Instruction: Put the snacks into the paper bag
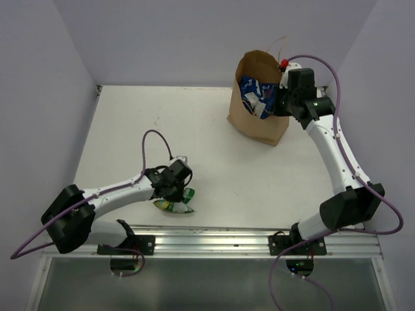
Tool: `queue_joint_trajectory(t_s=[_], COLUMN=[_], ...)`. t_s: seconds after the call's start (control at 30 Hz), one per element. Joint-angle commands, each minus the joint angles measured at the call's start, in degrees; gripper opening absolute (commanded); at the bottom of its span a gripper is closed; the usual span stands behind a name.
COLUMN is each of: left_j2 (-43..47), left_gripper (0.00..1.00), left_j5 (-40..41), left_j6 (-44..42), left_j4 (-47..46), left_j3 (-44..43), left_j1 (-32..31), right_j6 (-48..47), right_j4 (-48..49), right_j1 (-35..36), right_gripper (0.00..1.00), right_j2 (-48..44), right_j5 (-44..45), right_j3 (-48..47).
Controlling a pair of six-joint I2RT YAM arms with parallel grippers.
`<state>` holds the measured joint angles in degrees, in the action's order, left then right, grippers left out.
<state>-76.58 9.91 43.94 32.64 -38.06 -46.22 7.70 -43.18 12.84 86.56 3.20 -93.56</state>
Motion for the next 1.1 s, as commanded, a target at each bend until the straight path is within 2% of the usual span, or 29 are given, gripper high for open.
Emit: queue_joint_trajectory(t_s=[0.0, 0.1, 0.13, 0.2, 0.23, 0.3, 0.33, 0.43, 0.47, 0.5, 0.53, 0.67, 0.73, 0.83, 0.93, 1.07], left_j2=[-3.49, -4.89, -5.86, -10.40, -12.35, -20.22, -23.06, -34.23, -36.60, -40.02, -40.49, -36.37, -37.93, -44.78, -49.71, -54.63], left_gripper=[0.00, 0.00, 0.00, 0.00, 0.00, 0.00, 0.00, 0.00, 0.00, 0.00, 0.00, 0.00, 0.00, 0.00, 0.00, 0.00], left_j5=[-3.33, -0.25, 1.84, 3.44, 4.23, 4.68, 4.33, 3.19, 2.92, 2.83, 2.92, 0.82, -0.76, -5.06, -7.44, -7.54], left_j6=[1.50, -3.50, -6.30, -9.21, -12.18, -15.28, -17.99, -23.18, -24.16, -26.00, -26.71, -27.68, -26.02, -23.13, -22.50, -23.38], left_j4=[2.41, 4.70, 5.49, 7.16, 7.52, 9.09, 9.45, 8.67, 7.97, 5.26, 2.71, -21.84, -24.99, -26.05, -31.66, -38.34], left_j3=[0.05, -9.71, -18.01, -29.03, -41.18, -53.89, -68.23, -87.39, -97.62, -100.86, -102.02, -88.45, -88.40, -92.54, -92.98, -95.96], left_j1=[-2.38, -2.56, -2.56, -2.56, -2.56, -2.47, -2.47, -2.48, -2.47, -2.30, -2.30, -1.60, -0.54, 1.56, 2.44, 2.53], right_j6=[0.65, 0.73, 0.73, 0.73, 0.73, 0.73, 0.73, 0.91, 1.00, 1.08, 1.08, 1.17, 1.00, 0.73, 0.56, 0.56], right_j4=[1.87, 1.87, 1.78, 1.78, 1.78, 1.61, 1.61, 1.52, 1.52, 1.52, 1.52, 1.52, 1.52, 1.43, 1.26, 1.08], right_j1=[0.61, 0.52, 0.52, 0.61, 0.61, 0.61, 0.61, 0.78, 0.70, 0.69, 0.78, 0.96, 0.96, 0.96, 0.96, 0.96], right_gripper=[0.00, 0.00, 0.00, 0.00, 0.00, 0.00, 0.00, 0.00, 0.00, 0.00, 0.00, 0.00, 0.00, 0.00, 0.00, 0.00], right_j2=[-3.07, -2.98, -2.98, -2.98, -2.98, -2.72, -2.63, -2.37, -2.45, -2.37, -2.37, -2.71, -2.89, -3.16, -3.16, -3.07], right_j5=[-2.50, -2.50, -2.59, -2.59, -2.59, -2.50, -2.50, -2.76, -3.02, -2.94, -3.03, -3.03, -2.76, -2.41, -1.89, -1.97], right_j3=[-0.31, -0.22, -0.22, -0.22, -0.31, -0.75, -0.92, -1.54, -1.80, -1.89, -1.89, -1.45, -1.28, -1.01, -1.01, -0.84])
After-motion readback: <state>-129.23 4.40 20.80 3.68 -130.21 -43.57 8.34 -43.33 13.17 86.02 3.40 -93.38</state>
